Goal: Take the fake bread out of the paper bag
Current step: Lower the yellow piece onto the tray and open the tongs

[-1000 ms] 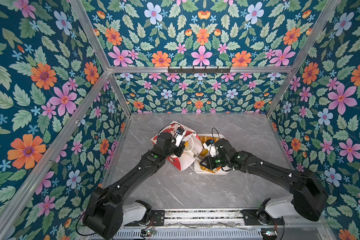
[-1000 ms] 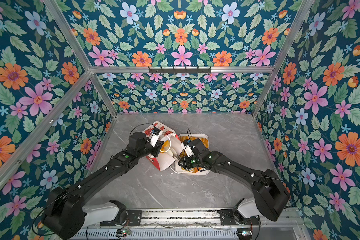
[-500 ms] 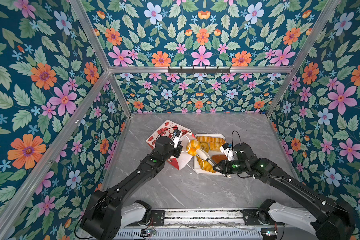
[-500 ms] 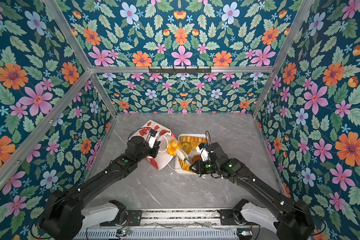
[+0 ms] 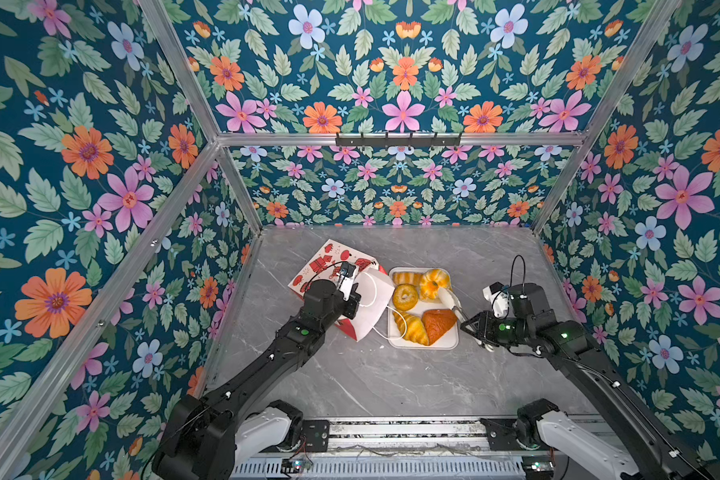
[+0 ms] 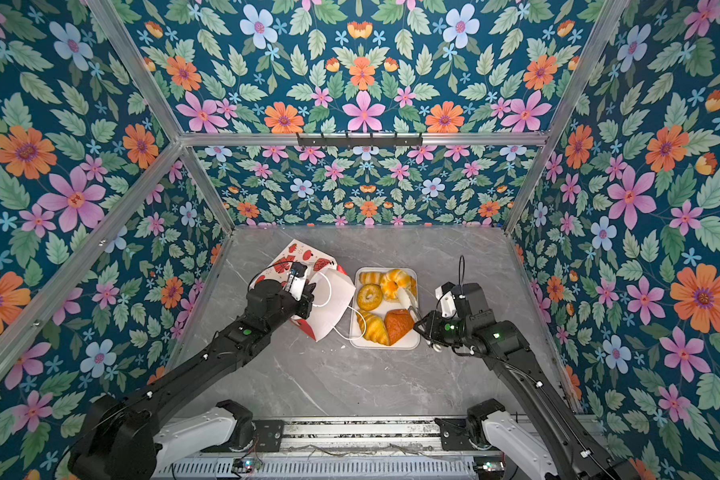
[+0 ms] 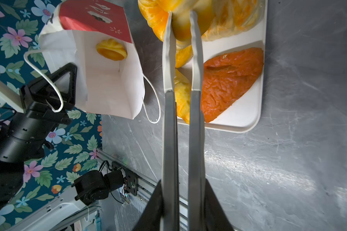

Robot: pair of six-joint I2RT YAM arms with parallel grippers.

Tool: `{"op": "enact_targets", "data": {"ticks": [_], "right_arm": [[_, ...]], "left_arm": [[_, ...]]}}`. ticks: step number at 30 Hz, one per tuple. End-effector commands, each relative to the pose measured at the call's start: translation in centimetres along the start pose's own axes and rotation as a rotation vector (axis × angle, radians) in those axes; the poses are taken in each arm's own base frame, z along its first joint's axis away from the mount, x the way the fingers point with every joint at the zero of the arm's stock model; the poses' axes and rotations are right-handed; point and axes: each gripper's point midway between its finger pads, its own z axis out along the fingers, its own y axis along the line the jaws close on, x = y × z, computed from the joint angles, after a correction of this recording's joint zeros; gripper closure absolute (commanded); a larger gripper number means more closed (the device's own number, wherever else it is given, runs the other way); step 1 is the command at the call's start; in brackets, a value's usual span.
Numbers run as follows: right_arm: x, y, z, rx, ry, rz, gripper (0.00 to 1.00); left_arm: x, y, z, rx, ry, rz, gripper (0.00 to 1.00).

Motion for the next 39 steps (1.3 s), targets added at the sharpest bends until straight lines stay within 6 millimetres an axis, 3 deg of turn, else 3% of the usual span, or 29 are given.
{"op": "enact_targets", "data": {"ticks": [1,13,27,39], "right_arm": [[-0.6,1.4,0.2,-0.075,0.026,-0.01,0.85],[-1.2,-0.6,1.9,-0.075,0.082,0.106,0.85],[-1.6,-1.5,3.0,-0.091,0.123,0.177,0.84],[-1.1,-2.5,2.5,-0.074,0.126,0.21,0.83]], "left_arm": [[-1.2,0.0,-0.3,0.002,-0.056,-0.022,1.0],[-0.6,-0.2,-0.2,0.013,-0.063,-0.03,1.0],[0.0,-0.3,0.1,0.013,-0.053,-0.034,1.0],[0.4,-0.4,0.3,0.021,-0.052,-0.041,1.0]]}}
